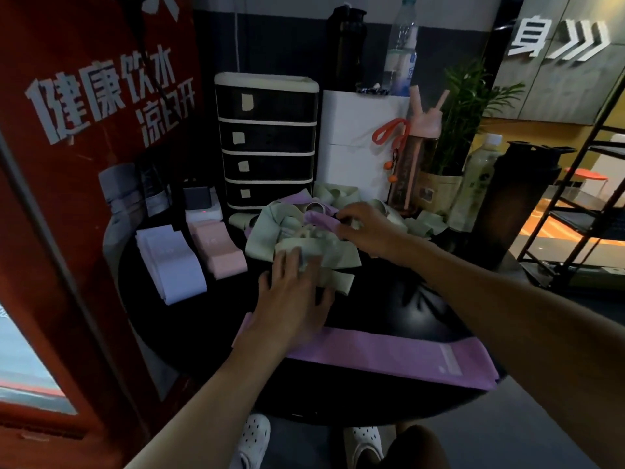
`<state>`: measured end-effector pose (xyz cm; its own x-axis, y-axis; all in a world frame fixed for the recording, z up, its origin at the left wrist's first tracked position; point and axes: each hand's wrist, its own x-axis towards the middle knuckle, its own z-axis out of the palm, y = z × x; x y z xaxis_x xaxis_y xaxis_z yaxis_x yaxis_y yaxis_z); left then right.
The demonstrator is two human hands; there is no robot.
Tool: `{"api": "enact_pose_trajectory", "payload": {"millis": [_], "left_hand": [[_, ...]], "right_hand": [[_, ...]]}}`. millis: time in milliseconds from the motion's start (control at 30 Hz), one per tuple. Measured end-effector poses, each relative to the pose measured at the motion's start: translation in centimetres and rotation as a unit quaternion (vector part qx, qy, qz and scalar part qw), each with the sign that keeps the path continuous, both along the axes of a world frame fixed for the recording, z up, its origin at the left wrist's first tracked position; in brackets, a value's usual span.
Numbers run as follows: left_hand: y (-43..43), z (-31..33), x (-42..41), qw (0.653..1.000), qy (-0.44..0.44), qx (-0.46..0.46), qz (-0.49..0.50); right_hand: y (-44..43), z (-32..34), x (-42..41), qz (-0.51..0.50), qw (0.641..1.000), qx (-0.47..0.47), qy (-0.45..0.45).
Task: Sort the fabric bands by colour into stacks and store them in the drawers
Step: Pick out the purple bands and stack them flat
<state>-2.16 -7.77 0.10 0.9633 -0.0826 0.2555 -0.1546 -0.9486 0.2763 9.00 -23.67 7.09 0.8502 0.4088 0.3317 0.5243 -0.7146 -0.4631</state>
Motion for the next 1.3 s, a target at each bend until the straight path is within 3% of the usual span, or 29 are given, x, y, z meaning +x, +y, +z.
{"api": "enact_pose_trajectory", "payload": {"millis": [300, 500, 700, 900, 1133, 1300], "left_hand": [[0.1, -0.3, 0.5, 1.000, 0.001, 0.002, -0.003], [0.3, -0.5, 0.6, 1.000, 0.010, 0.004, -0.002], [0.3, -0.3, 0.4, 1.000, -0.004, 0.011, -0.005], [-0.4, 2.4, -0.3, 1.000, -0.019, 0.014, 0.016], [-0.3, 10.7, -0.9, 0.979, -0.164, -0.114, -0.043], [-0.2, 14.8, -0.9, 0.964, -0.169, -0.182, -0.090]], "right_hand": [[2.1, -2.5, 5.3, -0.018, 0.999, -0.019, 0.022], [2.3, -2.2, 4.7, -0.047, 0.999, 0.002, 0.002], [1.4, 0.5, 2.5, -0.012, 1.000, 0.014, -0.023], [0.0, 3.1, 0.5, -0.004, 0.995, 0.079, -0.066], [-1.6, 8.0, -3.2, 0.025, 0.990, 0.081, -0.111], [-2.5, 11.2, -6.8, 0.058, 0.980, 0.054, -0.184]]}}
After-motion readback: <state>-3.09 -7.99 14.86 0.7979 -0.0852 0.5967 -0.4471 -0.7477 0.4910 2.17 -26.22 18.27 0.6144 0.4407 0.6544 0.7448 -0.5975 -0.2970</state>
